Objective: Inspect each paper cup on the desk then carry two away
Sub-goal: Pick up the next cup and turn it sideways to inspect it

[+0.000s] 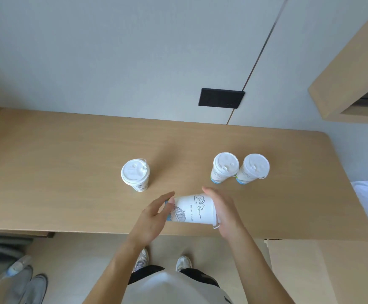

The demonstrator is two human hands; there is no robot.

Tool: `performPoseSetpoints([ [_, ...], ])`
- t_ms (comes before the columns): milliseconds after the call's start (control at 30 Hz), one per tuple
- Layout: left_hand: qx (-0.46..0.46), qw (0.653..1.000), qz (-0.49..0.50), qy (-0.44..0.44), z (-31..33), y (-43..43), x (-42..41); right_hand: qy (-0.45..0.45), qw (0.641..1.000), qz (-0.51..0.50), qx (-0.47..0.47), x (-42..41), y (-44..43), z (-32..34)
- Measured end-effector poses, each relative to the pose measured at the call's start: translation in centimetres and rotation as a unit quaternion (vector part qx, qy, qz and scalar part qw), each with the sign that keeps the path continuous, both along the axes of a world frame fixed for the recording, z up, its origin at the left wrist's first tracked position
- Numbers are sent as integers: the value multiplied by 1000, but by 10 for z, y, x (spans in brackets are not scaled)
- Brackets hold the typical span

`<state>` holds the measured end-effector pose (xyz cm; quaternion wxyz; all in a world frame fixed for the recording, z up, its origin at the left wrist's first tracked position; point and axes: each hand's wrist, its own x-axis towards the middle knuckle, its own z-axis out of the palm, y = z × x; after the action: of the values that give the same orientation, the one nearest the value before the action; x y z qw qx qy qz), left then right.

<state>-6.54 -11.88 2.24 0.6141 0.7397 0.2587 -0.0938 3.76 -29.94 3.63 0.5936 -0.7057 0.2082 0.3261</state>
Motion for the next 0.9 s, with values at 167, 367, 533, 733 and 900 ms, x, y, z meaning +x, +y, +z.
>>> performPoseSetpoints([
  [167,-38,997,59,10,35,14,-9,4,999,17,48,-17,11,18],
  [367,-27,997,72,3,58,30,-14,-27,997,9,65,-27,29,31],
  [533,-52,997,46,-27,66,43,-20,-70,994,3,85,-30,36,46],
  [733,-66,995,73,-19,71,53,-24,-109,990,9,90,-31,46,60],
  [900,-80,993,77,-30,78,66,-25,-109,987,4,114,-35,54,63],
])
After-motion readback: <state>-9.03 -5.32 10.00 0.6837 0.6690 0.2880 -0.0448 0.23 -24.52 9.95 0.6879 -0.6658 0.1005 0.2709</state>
